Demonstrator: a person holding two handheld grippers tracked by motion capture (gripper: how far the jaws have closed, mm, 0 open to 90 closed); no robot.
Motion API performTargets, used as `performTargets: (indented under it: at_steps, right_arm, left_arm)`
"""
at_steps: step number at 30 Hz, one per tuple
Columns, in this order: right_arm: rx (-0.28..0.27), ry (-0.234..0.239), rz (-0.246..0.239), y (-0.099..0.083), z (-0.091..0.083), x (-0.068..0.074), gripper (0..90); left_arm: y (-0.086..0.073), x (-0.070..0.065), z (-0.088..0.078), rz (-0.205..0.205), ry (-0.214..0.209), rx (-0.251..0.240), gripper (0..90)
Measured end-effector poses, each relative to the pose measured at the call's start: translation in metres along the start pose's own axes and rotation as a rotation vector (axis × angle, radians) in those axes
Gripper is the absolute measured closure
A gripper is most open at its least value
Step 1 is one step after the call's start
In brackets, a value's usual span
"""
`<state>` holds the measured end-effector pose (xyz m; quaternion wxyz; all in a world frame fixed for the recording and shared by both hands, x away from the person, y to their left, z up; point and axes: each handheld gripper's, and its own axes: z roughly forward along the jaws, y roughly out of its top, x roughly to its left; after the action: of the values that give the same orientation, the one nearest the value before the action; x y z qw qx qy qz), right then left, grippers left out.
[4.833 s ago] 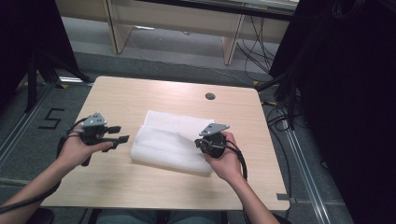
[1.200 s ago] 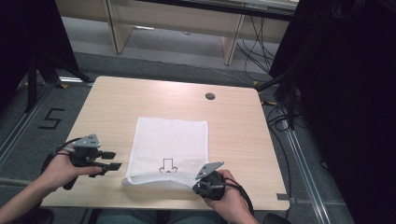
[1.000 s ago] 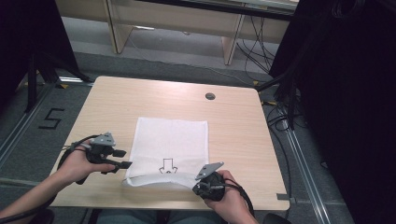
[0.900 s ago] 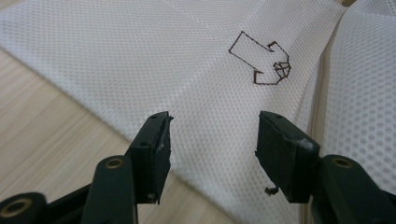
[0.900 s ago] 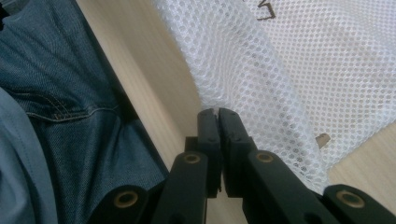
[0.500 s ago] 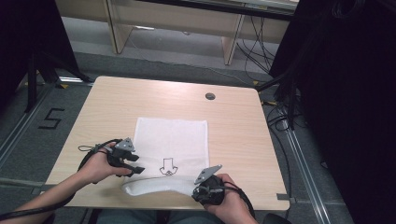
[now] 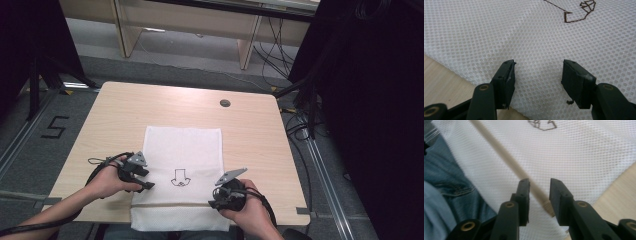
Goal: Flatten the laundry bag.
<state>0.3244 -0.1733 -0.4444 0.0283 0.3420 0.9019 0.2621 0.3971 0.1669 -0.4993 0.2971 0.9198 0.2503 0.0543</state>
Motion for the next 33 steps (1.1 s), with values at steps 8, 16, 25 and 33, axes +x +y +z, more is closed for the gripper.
performTargets:
  at_steps: [8, 16, 25, 33]
  right_arm:
    - [0.087, -0.026, 0.061, 0.016, 0.025, -0.031, 90.0]
    - [0.139, -0.084, 0.074, 0.024, 0.041, -0.047, 90.0]
    - [0.155, -0.111, 0.082, 0.026, 0.048, -0.056, 90.0]
    - [0.156, -0.129, 0.106, 0.033, 0.051, -0.066, 90.0]
  left_arm:
    - [0.002, -0.001, 0.003, 0.023, 0.024, -0.004, 42.9]
    - [0.007, 0.002, 0.007, 0.022, 0.035, 0.004, 42.5]
    - [0.013, 0.009, 0.010, 0.026, 0.048, -0.010, 43.3]
    - [0.017, 0.017, 0.014, 0.009, 0.055, -0.015, 43.3]
